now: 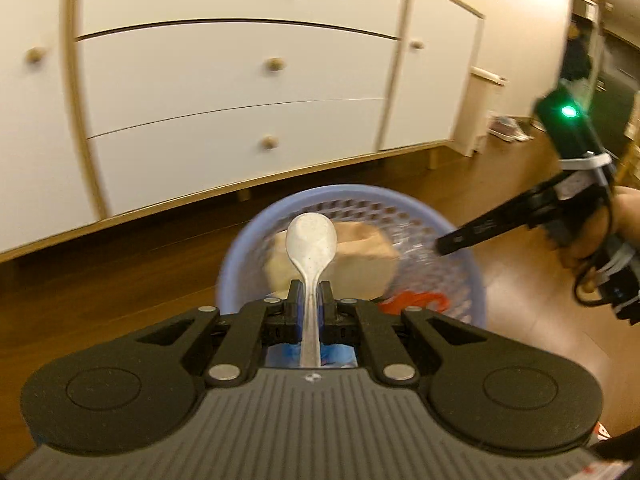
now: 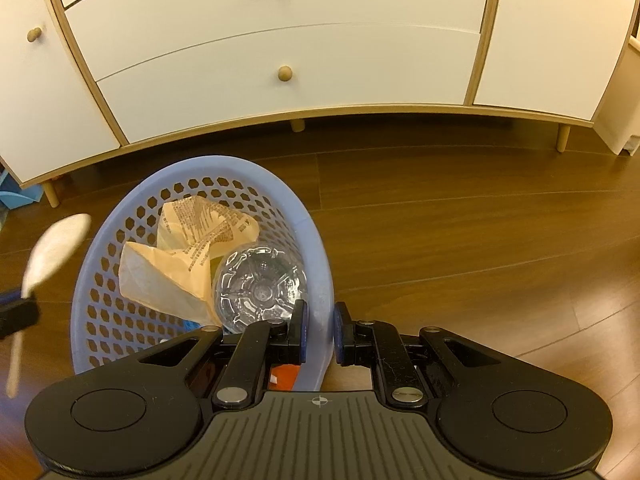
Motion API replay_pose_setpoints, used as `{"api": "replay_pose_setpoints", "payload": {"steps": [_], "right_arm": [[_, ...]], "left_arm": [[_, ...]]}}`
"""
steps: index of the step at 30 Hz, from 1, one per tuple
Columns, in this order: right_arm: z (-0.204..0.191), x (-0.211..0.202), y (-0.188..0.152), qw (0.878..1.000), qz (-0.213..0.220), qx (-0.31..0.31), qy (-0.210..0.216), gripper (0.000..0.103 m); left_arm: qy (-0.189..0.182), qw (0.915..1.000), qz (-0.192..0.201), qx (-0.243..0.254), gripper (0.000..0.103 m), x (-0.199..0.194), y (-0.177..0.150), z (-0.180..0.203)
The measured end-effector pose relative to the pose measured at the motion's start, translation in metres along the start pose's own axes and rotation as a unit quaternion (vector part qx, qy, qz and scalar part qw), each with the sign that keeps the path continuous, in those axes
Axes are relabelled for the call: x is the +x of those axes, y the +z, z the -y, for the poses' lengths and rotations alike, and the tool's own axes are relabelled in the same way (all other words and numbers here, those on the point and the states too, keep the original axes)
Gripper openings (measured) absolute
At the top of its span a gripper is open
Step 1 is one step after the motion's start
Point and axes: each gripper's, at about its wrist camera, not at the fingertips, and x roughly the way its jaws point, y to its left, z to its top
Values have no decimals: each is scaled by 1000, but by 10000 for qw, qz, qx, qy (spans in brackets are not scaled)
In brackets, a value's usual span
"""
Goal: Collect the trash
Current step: 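Lift the spoon with the left gripper and carry it over the basket, then open the left gripper to drop the spoon while the right gripper sets the basket down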
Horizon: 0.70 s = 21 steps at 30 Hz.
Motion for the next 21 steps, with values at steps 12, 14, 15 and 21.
{"api": "replay_pose_setpoints", "payload": {"steps": [12, 14, 15, 21], "right_arm": [[18, 14, -2, 9999, -9, 95, -95, 11], [24, 17, -4, 9999, -4, 86, -122, 12], [28, 19, -4, 9998, 2, 124, -129, 13], [54, 22, -9, 9994, 202, 277, 28, 25]], "left_arm": [[204, 9995, -245, -20, 33, 19, 6, 17], [295, 9992, -254, -54, 36, 12, 5, 17], [345, 9990, -272, -84, 38, 10, 6, 18], [863, 9951, -344, -329, 44, -14, -2, 17]]}}
